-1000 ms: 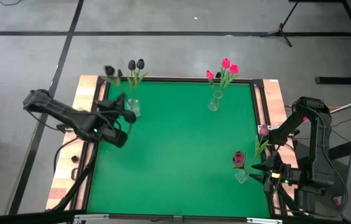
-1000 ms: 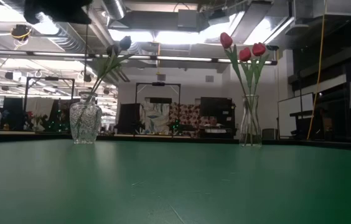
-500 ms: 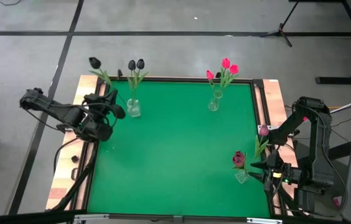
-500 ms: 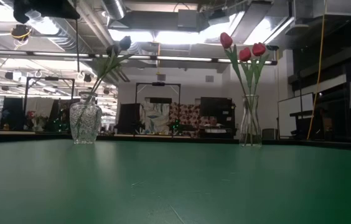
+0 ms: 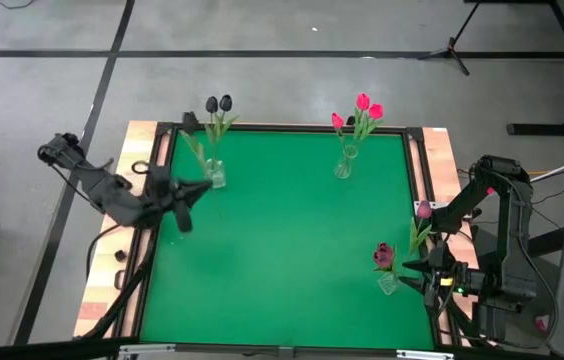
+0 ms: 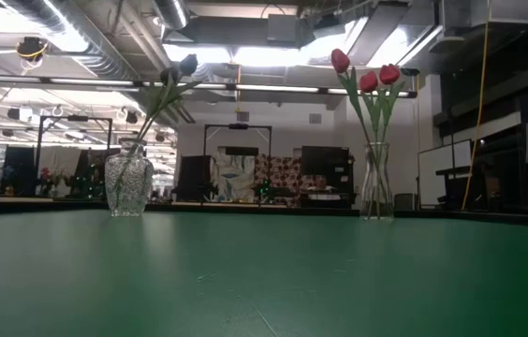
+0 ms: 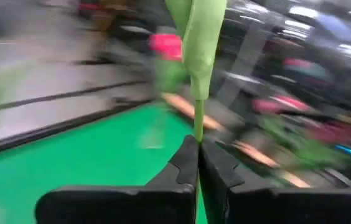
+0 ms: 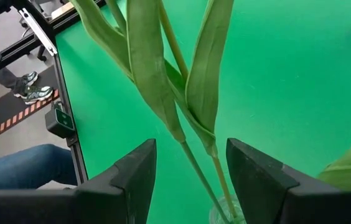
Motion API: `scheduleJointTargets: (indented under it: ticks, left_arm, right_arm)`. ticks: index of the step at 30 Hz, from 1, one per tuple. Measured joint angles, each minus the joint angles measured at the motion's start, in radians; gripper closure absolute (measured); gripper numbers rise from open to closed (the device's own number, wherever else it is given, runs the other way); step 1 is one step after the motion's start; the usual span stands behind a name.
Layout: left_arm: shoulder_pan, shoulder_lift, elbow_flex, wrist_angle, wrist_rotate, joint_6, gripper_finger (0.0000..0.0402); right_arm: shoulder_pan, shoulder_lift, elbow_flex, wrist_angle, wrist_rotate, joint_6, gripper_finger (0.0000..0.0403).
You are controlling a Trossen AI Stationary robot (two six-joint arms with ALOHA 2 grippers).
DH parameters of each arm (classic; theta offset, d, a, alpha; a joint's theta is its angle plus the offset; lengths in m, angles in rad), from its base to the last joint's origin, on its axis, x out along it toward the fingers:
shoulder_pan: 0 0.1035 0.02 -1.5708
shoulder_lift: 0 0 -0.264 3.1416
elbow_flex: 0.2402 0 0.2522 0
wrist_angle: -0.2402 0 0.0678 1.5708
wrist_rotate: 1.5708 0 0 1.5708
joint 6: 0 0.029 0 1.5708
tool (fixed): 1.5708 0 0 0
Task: Sort flowers into vase by color
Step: Put the black flower into the top left transparent vase
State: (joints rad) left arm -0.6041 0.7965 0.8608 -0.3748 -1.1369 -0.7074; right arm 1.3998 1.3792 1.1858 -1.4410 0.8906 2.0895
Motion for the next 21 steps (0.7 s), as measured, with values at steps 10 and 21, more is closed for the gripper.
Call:
scheduleJointTargets:
  ticks: [10, 21]
  left_arm:
    - [0.229, -0.104, -0.029, 0.309, 0.328, 0.447, 0.0401]
    - [0.524, -0.265, -0.262, 0.338, 0.435, 0.533, 0.0401]
  right_arm:
    - [0.0, 0.0, 0.0, -0.013, 0.0, 0.0, 0.021]
    - [0.0, 0.0, 0.0, -0.012, 0.0, 0.0, 0.021]
